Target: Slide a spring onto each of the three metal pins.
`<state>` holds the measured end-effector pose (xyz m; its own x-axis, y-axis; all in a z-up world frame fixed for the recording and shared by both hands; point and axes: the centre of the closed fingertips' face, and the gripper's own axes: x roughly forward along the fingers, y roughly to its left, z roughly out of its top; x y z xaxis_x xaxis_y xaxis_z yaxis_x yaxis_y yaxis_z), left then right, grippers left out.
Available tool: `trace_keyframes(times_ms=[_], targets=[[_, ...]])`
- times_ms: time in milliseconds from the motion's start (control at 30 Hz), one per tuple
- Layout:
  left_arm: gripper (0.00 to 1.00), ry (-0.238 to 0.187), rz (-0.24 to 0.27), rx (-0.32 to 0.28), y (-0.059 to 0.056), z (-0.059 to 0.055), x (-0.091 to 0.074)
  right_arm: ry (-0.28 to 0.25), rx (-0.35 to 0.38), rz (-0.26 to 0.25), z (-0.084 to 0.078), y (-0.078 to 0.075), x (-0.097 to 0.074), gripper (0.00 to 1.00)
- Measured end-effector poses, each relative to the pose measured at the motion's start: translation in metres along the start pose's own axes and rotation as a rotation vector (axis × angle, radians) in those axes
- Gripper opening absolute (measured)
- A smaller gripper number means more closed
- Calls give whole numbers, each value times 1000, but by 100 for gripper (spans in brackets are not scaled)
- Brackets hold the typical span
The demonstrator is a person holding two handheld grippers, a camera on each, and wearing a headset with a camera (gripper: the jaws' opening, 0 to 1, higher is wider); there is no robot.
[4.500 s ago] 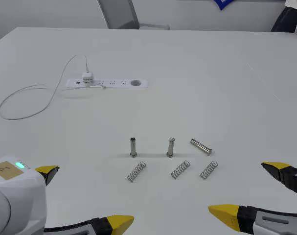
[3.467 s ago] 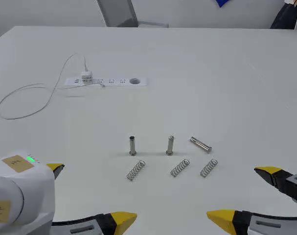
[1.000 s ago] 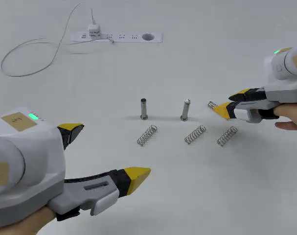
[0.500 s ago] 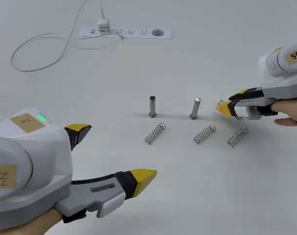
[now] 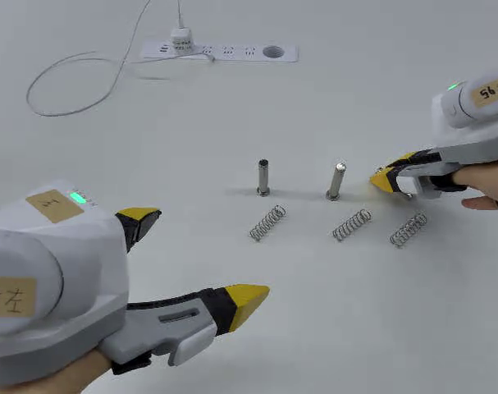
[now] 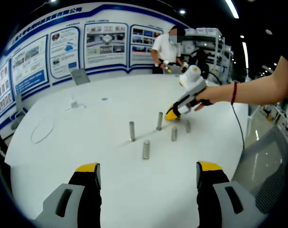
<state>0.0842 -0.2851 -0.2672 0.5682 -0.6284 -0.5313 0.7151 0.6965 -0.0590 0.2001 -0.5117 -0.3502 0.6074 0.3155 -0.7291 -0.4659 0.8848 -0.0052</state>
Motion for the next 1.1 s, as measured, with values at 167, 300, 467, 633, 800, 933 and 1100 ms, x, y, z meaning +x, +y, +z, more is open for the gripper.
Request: trace_keyframes(times_ms=[167,300,467,633,800,933,1100], targets=[[84,6,2,-2,0,-2,0,1,15,-4,2,-1,2,11],[84,6,2,-1,1,-2,-1,4,23,-5,2,-1,2,9],[83,2,3,5,1,-1,-1,15,5,-25,2,-3,1,9],[83,-1,3,9,0,0,-2,5,38,-44,4,-5,-4,9],[83,-5,4,10,0,1,-2,-19,51,-54,9,-6,-13,9],[83,-10,1,12,-2,3,-3,-41,62,-76,11,-6,-23,9],[83,-17,-4,15,-4,4,-3,-64,53,-80,14,-2,-34,9]])
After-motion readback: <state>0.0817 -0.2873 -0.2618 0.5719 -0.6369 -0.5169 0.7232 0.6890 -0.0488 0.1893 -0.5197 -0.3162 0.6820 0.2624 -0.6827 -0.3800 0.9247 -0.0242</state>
